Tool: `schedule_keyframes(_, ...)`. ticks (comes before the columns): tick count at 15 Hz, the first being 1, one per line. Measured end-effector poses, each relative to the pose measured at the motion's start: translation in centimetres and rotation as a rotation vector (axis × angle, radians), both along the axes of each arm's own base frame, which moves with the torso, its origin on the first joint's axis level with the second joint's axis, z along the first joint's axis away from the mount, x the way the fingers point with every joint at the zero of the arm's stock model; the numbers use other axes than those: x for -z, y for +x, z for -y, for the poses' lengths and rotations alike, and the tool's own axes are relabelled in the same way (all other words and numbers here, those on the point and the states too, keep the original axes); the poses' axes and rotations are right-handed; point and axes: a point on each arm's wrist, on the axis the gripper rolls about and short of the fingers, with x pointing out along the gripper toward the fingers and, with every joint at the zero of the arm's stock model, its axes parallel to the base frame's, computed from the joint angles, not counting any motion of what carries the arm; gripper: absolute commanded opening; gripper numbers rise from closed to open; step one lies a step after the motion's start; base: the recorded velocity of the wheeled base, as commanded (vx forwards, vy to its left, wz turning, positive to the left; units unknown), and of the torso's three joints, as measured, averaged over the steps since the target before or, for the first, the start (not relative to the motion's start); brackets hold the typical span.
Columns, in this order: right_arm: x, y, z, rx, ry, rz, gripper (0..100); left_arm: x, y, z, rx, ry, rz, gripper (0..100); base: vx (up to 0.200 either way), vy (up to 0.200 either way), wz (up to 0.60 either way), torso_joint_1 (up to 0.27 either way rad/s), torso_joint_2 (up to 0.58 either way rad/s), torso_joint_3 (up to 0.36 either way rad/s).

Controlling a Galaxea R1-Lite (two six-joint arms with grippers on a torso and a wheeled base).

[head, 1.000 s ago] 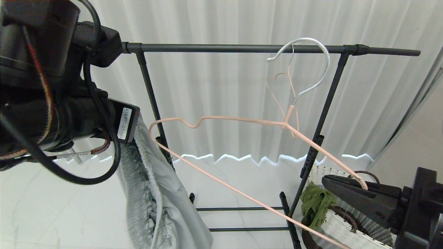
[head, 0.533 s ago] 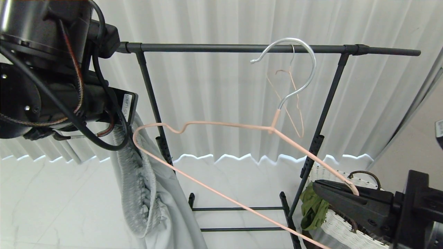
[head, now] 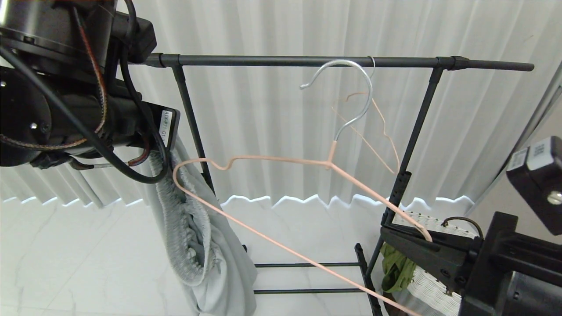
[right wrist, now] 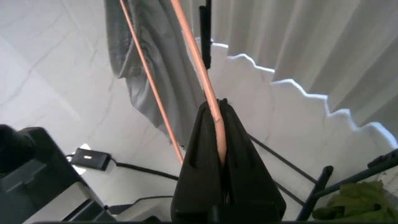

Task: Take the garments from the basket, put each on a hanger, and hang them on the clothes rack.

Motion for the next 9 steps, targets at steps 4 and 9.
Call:
schedule_keyframes(4,-1.1,1.7,-1.8,0.048,0.049,0.037,0,-0.3,-0.9,0.7,0.047,0.000,0.009,0,0.000,0.000,0.00,0.000,0.00,0.000)
schedule_keyframes(9,-1.6,2.9,-4.2,0.064,0.067,0.058,0,-0.5,-1.8,1.7,0.105,-0.007,0.018,0,0.000,0.000,0.00,0.000,0.00,0.000)
